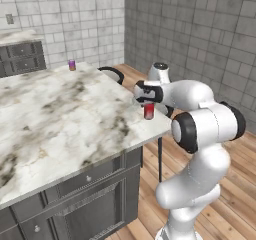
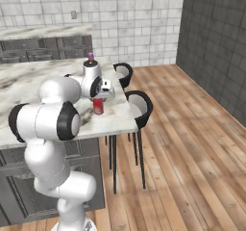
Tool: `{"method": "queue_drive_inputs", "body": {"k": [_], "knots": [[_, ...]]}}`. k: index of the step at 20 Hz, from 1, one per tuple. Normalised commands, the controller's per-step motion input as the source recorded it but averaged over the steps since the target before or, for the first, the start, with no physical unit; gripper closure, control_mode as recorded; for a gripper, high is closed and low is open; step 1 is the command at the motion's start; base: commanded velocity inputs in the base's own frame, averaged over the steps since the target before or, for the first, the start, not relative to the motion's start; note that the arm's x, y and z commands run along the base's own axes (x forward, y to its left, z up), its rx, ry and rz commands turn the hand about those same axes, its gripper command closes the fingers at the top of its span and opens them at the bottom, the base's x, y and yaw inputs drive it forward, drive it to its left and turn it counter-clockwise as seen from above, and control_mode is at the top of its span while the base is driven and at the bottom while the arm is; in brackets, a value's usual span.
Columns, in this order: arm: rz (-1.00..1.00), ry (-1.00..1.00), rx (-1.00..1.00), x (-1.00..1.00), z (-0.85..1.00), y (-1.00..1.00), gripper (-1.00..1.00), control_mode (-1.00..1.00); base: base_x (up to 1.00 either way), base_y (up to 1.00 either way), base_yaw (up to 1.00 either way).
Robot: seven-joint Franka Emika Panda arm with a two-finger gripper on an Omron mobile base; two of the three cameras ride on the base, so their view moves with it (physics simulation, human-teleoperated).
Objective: Four empty soda cans are scattered around the kitchen. Gather all the cans and cluster them next to the stove for recycling.
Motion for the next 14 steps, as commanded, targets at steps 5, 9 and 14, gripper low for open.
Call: {"method": "queue_drive_inputs", "body": {"k": [5,9,14], "knots": [[-0.03,0.0,0.0,-0.93,0.51,-0.15,1.0,-1.0,0.0,0.0,0.0],[-0.03,0.0,0.0,-0.97,0.44,-0.11,1.0,-1.0,0.0,0.0,0.0],[-0.03,0.0,0.0,-0.92,0.43,-0.02,1.0,-1.0,0.0,0.0,0.0]]}}
